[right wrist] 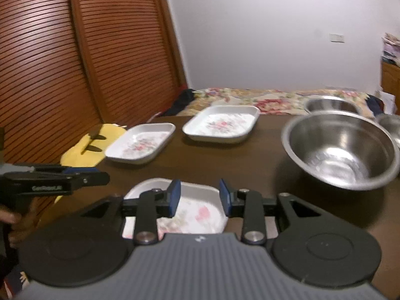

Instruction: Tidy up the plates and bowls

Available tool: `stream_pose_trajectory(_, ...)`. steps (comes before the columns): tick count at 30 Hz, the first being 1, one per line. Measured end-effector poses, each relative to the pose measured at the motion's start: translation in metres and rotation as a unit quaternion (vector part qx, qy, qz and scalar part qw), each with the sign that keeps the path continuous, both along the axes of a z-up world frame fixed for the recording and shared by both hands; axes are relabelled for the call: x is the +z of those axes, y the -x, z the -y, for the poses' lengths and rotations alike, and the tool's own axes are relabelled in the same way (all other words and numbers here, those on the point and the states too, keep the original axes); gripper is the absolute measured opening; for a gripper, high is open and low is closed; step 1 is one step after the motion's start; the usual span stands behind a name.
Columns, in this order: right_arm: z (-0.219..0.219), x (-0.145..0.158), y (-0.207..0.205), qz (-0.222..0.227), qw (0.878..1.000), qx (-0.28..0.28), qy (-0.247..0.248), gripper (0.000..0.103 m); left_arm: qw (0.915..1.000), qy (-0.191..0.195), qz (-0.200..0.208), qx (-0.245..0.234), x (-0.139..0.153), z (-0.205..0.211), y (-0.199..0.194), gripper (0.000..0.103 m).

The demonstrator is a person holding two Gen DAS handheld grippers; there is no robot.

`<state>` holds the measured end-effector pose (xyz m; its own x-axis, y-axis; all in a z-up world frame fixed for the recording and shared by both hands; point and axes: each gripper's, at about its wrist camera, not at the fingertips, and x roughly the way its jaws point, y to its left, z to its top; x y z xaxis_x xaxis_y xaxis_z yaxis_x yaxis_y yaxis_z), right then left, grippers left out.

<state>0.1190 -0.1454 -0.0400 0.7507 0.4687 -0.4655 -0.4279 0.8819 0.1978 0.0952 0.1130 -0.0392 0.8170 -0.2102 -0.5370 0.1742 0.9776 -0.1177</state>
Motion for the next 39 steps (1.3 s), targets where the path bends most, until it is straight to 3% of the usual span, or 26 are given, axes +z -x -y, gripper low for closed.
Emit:
stream_pose_trajectory(11, -0.061, 0.029, -0.048, -0.015, 0.996, 0.084, -0.001, 0.035, 0.9989, -0.015, 0.017, 0.041, 0.014, -0.049, -0.047, 0.043)
stream_pose_trajectory(19, -0.101, 0.036, -0.083, -0.032, 0.994, 0.107, 0.013, 0.035, 0.9979, -0.019, 0.009, 0.061, 0.008, -0.086, -0.084, 0.043)
stream_pose_trajectory(32, -0.14, 0.003, -0.131, -0.087, 0.991, 0.096, 0.04, 0.035, 0.998, -0.007, -0.018, 0.061, -0.02, -0.114, -0.124, 0.043)
stream_pose_trajectory(39, -0.147, -0.007, -0.142, -0.103, 0.989, 0.091, 0.048, 0.035, 0.9982, 0.005, -0.026, 0.054, -0.028, -0.123, -0.134, 0.036)
